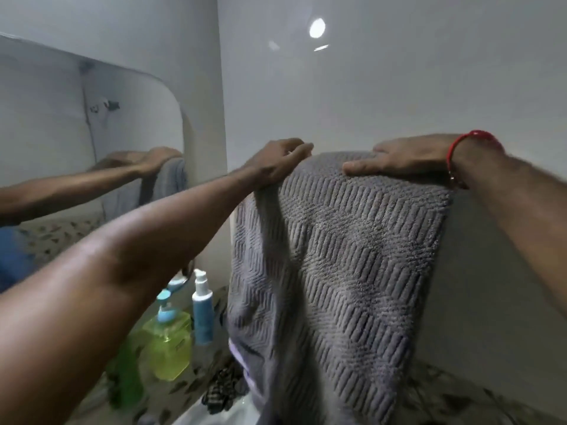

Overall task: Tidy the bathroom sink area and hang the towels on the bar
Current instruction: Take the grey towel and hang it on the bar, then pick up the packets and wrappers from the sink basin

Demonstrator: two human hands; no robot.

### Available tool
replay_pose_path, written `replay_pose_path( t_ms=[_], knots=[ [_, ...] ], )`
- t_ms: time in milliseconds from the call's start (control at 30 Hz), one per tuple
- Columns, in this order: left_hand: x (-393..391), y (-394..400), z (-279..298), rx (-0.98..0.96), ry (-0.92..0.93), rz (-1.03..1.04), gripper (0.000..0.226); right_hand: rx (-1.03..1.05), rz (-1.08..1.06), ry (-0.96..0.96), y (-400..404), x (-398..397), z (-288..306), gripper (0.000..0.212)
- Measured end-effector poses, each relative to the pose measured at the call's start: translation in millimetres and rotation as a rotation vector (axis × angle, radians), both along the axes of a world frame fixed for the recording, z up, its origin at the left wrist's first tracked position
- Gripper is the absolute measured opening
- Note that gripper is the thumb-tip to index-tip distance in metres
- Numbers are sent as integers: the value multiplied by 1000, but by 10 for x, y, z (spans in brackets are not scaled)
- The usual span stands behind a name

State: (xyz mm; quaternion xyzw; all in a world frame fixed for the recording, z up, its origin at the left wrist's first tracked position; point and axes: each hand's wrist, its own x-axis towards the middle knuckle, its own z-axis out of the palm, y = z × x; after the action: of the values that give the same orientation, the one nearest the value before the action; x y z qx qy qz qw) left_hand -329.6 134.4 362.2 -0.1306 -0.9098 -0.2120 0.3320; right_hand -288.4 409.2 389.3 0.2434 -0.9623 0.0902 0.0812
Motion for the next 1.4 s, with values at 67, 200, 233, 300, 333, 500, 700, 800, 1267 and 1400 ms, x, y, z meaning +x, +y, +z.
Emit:
replay_pose_path(
  t_ms=[67,200,233,300,333,500,700,800,1267,1400],
  knots=[
    [226,-108,-302,-122,97,86,55,86,-25,279,-102,67,-91,100],
    [649,-252,-730,-216,190,199,55,135,28,837,-313,44,-450,67],
    [761,-287,-841,-226,211,236,53,105,83,883,-376,54,-530,61],
    [973,-318,-1026,-289,247,338,50,57,216,916,-515,80,-645,57],
    [1068,-325,-1094,-319,255,394,50,50,273,919,-615,101,-723,57],
    [1508,-464,-1393,-334,253,606,49,-107,464,827,-1210,273,-1195,61],
    [2257,-653,-2186,-240,281,822,44,-546,725,710,-1712,626,-2156,45],
    [2602,-717,-2645,-217,247,926,46,-630,767,604,-1880,747,-2702,39],
    [3301,-833,-4626,12,-132,980,12,-588,663,-161,-2395,711,-4855,19],
    [3261,-927,-5050,161,-436,1120,33,-397,422,-527,-2416,501,-5562,21]
  ],
)
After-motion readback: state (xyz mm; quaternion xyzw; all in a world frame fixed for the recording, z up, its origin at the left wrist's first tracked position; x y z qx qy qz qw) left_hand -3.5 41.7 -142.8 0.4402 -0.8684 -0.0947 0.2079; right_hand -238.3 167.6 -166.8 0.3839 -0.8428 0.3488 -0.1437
